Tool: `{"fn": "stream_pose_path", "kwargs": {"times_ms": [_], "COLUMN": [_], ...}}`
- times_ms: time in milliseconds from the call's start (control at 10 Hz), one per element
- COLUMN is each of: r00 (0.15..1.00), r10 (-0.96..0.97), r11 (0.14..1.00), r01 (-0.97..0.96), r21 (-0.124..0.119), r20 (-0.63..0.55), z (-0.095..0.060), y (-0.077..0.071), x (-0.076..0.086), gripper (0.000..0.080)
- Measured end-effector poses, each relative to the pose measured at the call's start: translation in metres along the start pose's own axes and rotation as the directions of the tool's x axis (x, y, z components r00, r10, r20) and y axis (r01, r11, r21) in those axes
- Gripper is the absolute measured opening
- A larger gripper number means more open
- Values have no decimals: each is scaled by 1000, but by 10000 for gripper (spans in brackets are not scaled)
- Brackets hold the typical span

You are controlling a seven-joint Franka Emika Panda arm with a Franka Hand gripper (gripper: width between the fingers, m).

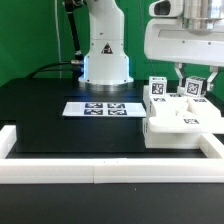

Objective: Assemble chair

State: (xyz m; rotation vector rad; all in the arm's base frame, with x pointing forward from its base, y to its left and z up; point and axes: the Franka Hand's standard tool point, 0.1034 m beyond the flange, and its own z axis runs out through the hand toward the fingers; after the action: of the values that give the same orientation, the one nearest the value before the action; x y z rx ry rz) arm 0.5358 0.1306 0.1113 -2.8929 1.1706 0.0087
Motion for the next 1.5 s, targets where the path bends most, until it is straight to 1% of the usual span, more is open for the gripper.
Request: {"fn": "stream_pose_path", "kwargs": {"times_ms": [300,400,600,800,900,1100,1400,1500], "r00": [985,962,925,836,774,709,568,509], "r10": [174,273,380,549,633,705,823,861], "r11": [985,962,925,836,774,709,568,508], "r01": [-174,-273,-380,-549,-633,-705,-823,-861], "r21": [1,2,2,6,11,17,35,34], "r20": [1,1,1,6,4,5,9,11], "z": [0,0,0,0,0,-1,-1,-1], "y": [0,0,0,-1,-1,-3,-5,-5], "x": [0,0,0,0,0,0,-1,-1], "gripper": [285,285,285,285,285,285,285,285]}}
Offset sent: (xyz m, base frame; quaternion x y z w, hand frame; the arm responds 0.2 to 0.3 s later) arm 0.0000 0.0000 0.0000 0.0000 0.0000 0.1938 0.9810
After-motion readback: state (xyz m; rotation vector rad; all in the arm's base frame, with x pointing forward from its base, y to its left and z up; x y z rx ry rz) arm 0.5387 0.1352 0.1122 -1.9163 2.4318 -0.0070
